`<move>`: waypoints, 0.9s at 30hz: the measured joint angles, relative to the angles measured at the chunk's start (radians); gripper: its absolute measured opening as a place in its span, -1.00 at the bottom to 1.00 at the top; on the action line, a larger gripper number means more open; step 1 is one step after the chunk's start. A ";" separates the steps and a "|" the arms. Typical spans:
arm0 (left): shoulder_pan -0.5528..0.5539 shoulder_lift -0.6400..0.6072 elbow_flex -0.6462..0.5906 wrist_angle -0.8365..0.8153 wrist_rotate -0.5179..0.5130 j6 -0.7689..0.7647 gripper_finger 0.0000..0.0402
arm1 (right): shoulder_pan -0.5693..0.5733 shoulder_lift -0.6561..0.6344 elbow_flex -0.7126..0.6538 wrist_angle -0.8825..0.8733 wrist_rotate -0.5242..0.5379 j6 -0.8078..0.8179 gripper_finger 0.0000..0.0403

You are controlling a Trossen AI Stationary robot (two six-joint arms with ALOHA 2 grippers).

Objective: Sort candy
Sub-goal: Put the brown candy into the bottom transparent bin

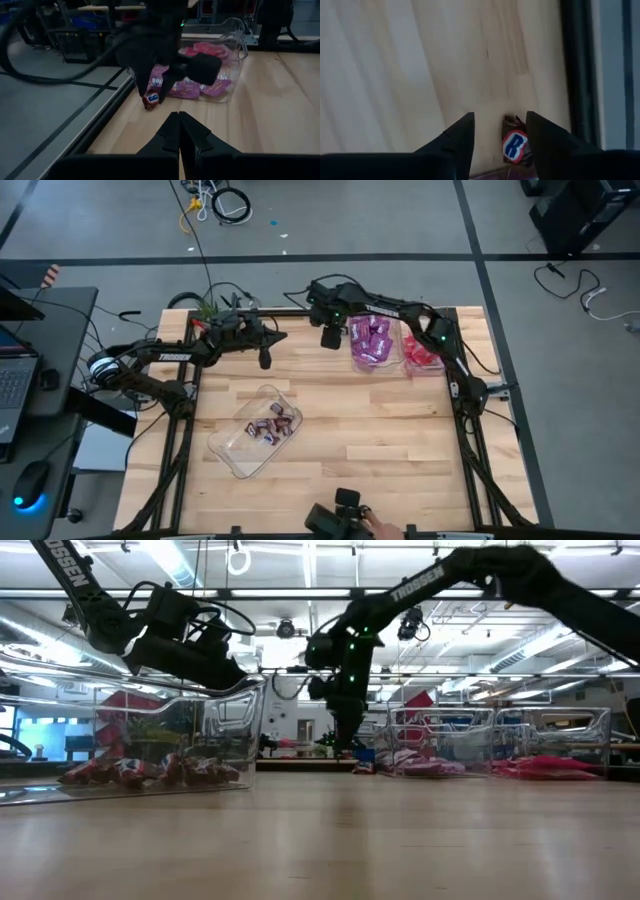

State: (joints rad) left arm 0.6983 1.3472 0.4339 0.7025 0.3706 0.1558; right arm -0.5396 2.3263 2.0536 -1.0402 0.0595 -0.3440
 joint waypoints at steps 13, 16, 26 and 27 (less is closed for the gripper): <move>0.000 0.000 0.000 -0.044 -0.020 0.049 -1.00 | -0.052 0.111 0.055 -0.127 0.057 -0.026 -0.17; 0.000 0.000 0.000 -0.044 -0.020 0.049 -1.00 | -0.059 0.110 0.055 -0.132 0.060 -0.026 -0.27; 0.000 0.000 0.000 -0.045 -0.023 0.049 -1.00 | -0.060 0.110 0.049 -0.157 0.064 -0.055 -0.95; 0.000 0.000 0.000 -0.045 -0.023 0.049 -1.00 | -0.054 0.110 0.054 -0.164 0.074 -0.056 -0.94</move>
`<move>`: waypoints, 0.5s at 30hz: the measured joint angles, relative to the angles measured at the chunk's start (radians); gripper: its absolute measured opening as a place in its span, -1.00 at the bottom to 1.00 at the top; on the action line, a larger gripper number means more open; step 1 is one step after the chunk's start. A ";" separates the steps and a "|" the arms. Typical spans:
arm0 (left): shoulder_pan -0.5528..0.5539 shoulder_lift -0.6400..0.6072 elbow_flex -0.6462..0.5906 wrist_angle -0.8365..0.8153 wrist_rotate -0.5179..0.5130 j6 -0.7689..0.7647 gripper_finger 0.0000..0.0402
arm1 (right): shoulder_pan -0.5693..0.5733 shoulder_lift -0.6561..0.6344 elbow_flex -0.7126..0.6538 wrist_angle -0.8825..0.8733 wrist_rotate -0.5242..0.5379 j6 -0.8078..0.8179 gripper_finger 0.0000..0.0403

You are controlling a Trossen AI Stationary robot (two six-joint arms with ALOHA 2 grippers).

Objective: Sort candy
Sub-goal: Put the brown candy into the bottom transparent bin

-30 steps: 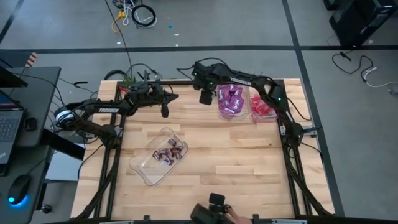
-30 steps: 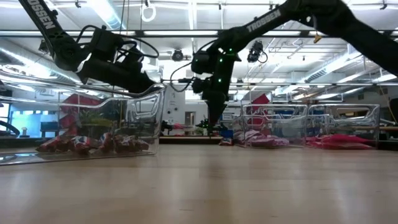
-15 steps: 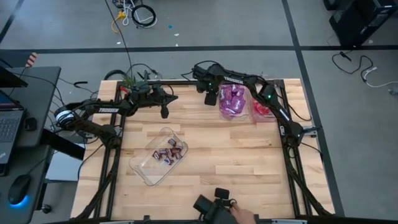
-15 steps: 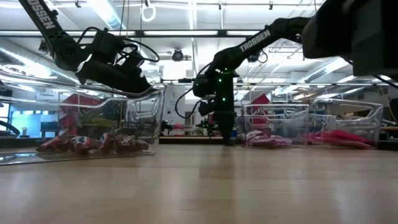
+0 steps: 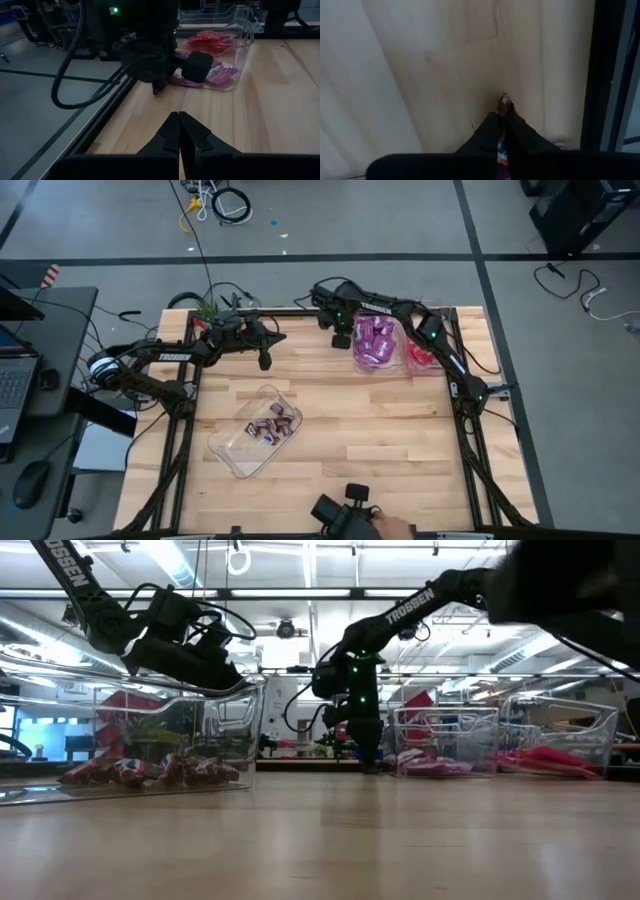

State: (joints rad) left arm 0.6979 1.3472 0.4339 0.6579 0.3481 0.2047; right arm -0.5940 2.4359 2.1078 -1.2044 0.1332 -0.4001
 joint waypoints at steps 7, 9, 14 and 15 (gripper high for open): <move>0.000 0.000 0.000 0.001 -0.003 0.000 -1.00 | 0.057 0.001 0.135 -0.067 0.006 -0.005 -0.98; 0.000 0.000 0.000 0.004 -0.015 0.003 -1.00 | 0.086 0.001 0.207 -0.103 0.007 0.002 -0.97; 0.000 -0.018 0.000 0.020 -0.024 0.010 -1.00 | 0.189 -0.101 0.200 -0.084 -0.040 0.019 -0.98; 0.000 -0.028 0.000 0.021 -0.024 0.022 -1.00 | 0.211 -0.120 0.200 -0.084 -0.070 0.042 -0.99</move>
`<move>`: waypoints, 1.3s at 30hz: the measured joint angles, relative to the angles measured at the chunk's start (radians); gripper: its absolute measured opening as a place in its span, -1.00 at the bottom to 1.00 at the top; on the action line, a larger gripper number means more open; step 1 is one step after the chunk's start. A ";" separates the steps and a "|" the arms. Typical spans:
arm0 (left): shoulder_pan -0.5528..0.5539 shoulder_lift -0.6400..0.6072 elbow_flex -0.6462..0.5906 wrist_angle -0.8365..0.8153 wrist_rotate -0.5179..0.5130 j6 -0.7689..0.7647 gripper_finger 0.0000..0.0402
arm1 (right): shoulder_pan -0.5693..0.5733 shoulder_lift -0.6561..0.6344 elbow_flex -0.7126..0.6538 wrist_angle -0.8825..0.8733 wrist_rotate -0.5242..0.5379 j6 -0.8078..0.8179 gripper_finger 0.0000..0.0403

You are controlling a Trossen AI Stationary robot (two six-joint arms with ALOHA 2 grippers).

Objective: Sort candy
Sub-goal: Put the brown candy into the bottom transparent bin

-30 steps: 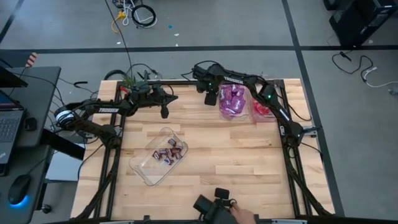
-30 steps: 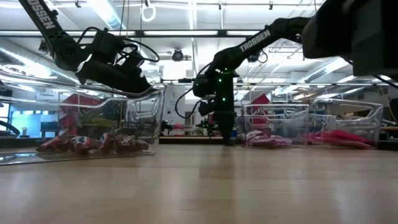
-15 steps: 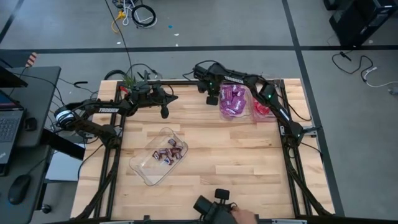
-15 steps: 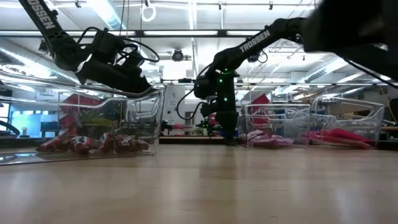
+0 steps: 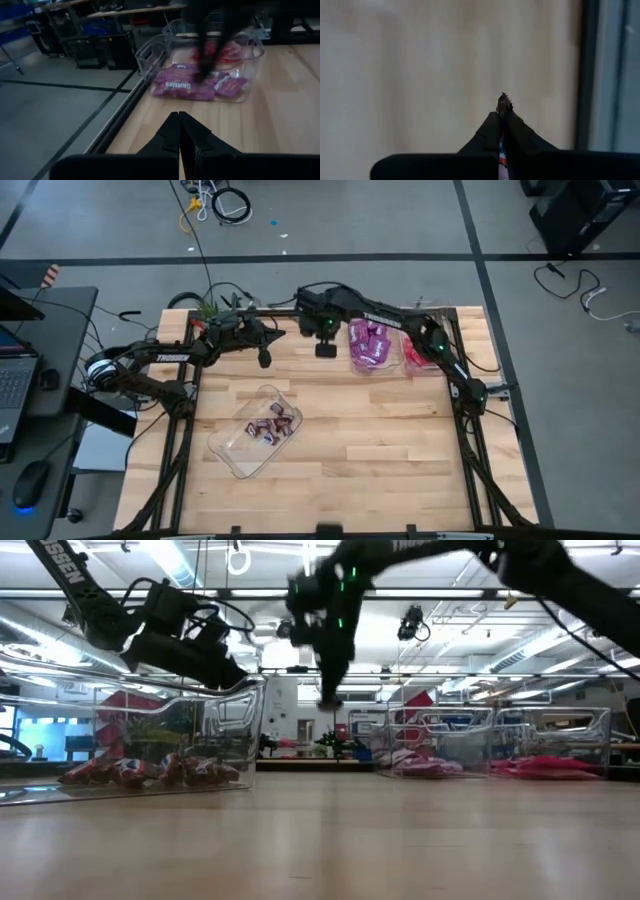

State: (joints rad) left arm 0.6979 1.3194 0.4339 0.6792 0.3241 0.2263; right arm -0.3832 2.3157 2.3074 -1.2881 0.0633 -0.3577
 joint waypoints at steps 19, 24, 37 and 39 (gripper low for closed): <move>0.000 -0.422 0.000 -0.400 0.070 0.029 -1.00 | 0.421 -0.075 0.000 0.348 -0.208 0.217 -0.99; 0.000 -0.446 0.000 -0.440 0.070 0.028 -1.00 | 0.430 -0.031 0.000 0.393 -0.222 0.235 -0.95; -0.067 -0.445 0.000 -0.501 0.073 0.081 -1.00 | 0.415 0.004 -0.035 0.414 -0.229 0.227 -0.42; -0.087 -0.445 0.000 -0.522 0.072 0.084 -1.00 | 0.409 0.000 -0.037 0.369 -0.214 0.223 -0.43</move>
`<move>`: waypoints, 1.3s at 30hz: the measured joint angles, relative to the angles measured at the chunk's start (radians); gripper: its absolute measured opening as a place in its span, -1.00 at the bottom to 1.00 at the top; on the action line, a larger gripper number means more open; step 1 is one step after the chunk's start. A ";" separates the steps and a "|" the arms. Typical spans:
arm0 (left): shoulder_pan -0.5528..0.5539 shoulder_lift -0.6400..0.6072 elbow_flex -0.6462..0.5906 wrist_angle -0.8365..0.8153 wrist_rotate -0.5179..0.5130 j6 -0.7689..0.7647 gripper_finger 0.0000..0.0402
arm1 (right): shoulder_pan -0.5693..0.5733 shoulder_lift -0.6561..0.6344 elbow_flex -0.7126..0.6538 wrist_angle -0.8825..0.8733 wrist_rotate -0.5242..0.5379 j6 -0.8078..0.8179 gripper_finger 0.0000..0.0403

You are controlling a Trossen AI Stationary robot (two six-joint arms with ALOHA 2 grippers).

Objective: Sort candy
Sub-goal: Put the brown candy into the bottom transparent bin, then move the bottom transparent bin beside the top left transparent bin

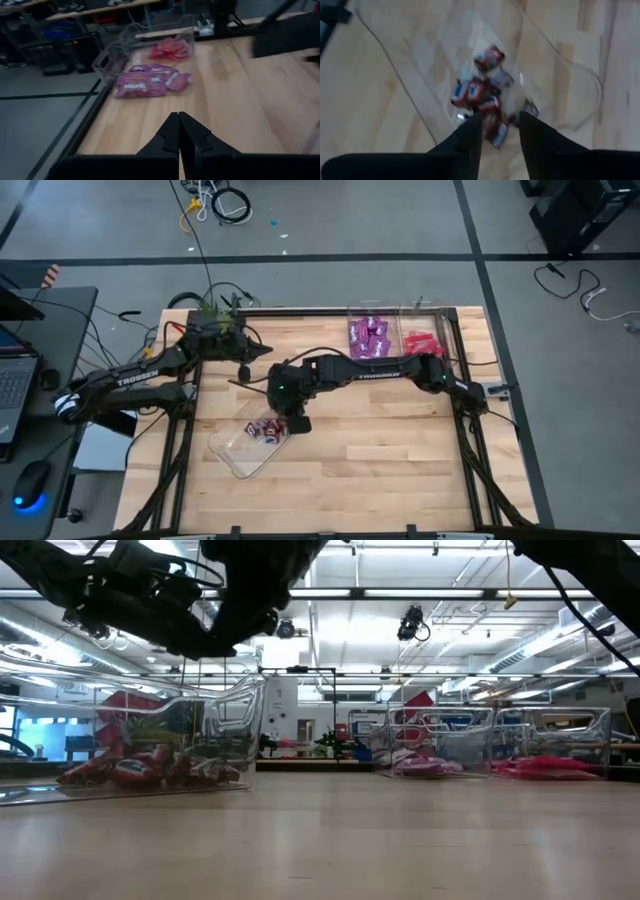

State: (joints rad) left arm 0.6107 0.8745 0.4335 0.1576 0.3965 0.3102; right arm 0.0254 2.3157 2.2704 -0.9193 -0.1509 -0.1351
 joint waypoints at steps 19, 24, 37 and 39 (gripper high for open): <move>-0.172 0.000 0.000 -0.065 -0.023 0.065 -1.00 | -0.037 -0.011 -0.174 0.031 0.261 0.000 -0.98; -0.195 0.000 0.000 -0.067 -0.046 0.064 -1.00 | -0.044 -0.011 -0.174 0.037 0.265 -0.005 -0.99; -0.334 0.006 0.000 -0.151 -0.045 0.079 -1.00 | 0.007 -0.211 -0.203 -0.137 0.371 0.014 -1.00; -0.365 0.017 0.000 -0.168 -0.047 0.079 -1.00 | 0.015 -0.262 -0.258 -0.131 0.374 0.025 -1.00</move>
State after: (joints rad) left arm 0.2462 0.8919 0.4335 -0.0103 0.3499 0.3892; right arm 0.0406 2.0538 2.0123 -1.0507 0.2232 -0.1100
